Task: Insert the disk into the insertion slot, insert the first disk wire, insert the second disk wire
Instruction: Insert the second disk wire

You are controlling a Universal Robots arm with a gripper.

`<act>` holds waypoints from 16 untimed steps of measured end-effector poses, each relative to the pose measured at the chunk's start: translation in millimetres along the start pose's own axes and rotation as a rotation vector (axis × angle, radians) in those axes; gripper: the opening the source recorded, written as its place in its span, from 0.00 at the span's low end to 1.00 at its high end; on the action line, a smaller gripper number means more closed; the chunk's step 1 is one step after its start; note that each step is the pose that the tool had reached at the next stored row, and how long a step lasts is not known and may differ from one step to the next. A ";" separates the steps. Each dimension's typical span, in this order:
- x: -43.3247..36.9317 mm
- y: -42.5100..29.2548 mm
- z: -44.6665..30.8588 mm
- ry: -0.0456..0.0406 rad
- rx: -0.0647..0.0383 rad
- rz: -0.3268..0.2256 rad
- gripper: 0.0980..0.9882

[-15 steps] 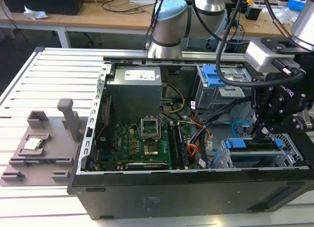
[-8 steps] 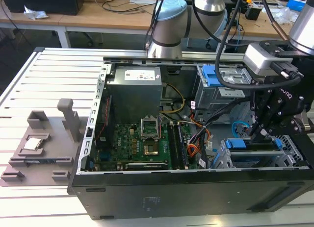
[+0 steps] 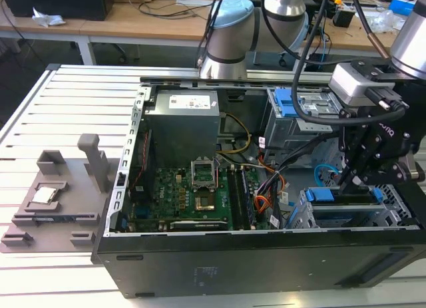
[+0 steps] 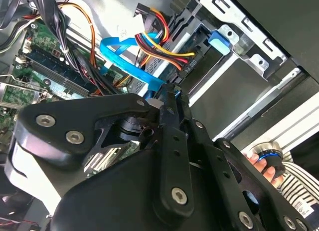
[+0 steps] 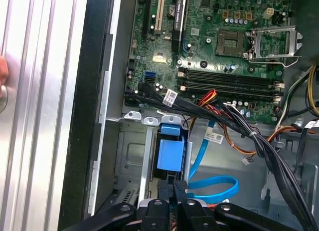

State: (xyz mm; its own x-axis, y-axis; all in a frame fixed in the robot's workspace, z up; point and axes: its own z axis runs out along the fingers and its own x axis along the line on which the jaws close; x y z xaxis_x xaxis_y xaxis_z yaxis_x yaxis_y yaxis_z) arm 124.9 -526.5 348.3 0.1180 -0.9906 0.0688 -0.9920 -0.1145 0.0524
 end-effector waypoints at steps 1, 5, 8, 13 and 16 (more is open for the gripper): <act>-0.6 -0.7 0.5 -0.0002 0.000 0.000 0.07; -2.3 -4.3 2.3 0.0001 0.000 0.000 0.07; -2.4 -5.6 3.1 0.0001 0.000 0.000 0.07; -2.6 -5.6 7.3 -0.0026 0.001 0.000 0.07; -2.4 -5.4 7.2 -0.0002 0.000 0.000 0.07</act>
State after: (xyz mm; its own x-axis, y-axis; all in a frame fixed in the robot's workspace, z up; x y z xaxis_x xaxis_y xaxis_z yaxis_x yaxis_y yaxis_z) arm 129.6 -524.0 340.6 0.1180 -0.9906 0.0686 -0.9920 -0.1146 0.0524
